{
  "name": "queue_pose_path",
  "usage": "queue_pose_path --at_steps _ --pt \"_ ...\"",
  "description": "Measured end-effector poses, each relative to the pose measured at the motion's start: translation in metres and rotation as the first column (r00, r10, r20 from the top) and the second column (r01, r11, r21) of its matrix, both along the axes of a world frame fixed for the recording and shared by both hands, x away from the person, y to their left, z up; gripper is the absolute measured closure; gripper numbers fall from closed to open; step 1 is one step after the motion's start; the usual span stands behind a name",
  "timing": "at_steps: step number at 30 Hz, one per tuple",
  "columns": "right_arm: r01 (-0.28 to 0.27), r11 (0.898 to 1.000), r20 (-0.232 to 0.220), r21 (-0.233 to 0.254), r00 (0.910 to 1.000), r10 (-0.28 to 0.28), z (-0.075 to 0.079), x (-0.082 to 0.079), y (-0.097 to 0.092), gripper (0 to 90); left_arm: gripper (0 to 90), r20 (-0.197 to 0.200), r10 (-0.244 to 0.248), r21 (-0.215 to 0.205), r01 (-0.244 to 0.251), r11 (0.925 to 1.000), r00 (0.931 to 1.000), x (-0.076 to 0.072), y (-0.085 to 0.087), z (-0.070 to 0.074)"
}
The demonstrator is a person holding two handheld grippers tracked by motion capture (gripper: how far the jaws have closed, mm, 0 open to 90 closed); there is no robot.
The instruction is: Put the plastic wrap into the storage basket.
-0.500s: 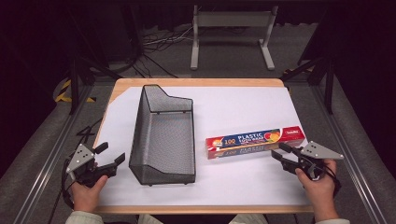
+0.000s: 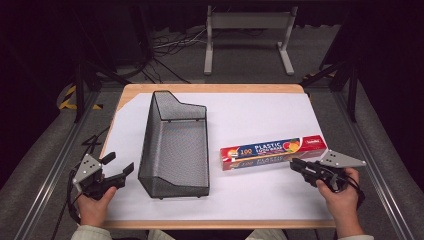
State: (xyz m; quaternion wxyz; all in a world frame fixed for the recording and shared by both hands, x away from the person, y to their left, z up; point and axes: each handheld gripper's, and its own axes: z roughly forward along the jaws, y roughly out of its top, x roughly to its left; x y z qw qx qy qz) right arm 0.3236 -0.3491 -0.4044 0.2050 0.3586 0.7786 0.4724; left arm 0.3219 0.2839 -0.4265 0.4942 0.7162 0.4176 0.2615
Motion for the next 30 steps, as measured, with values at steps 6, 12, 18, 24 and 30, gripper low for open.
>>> queue_pose_path --at_steps 6,12,18,24,30 --pt "-0.032 0.998 -0.019 -0.050 0.9993 0.031 0.009 -0.004 0.010 90.0 23.0 0.001 0.003 0.002 -0.003 1.0000 1.0000 0.000 0.000 0.000" --pt "-0.070 0.992 -0.054 -0.104 0.9965 0.064 0.016 -0.004 0.020 90.0 23.0 0.002 0.004 0.004 -0.004 1.0000 1.0000 0.000 0.000 0.000" --pt "-0.110 0.985 -0.102 -0.130 0.9901 0.097 0.026 0.000 0.035 90.0 23.0 -0.002 0.013 0.011 -0.013 0.9999 0.9999 0.000 0.000 -0.001" --pt "-0.132 0.980 -0.136 -0.149 0.9844 0.112 0.035 0.004 0.050 90.0 23.0 -0.001 0.014 0.013 -0.014 0.9998 0.9999 0.000 0.001 -0.001" --pt "-0.158 0.975 -0.146 -0.157 0.9800 0.136 0.039 0.009 0.061 90.0 23.0 -0.001 0.017 0.016 -0.017 0.9997 0.9999 0.000 0.001 -0.002"
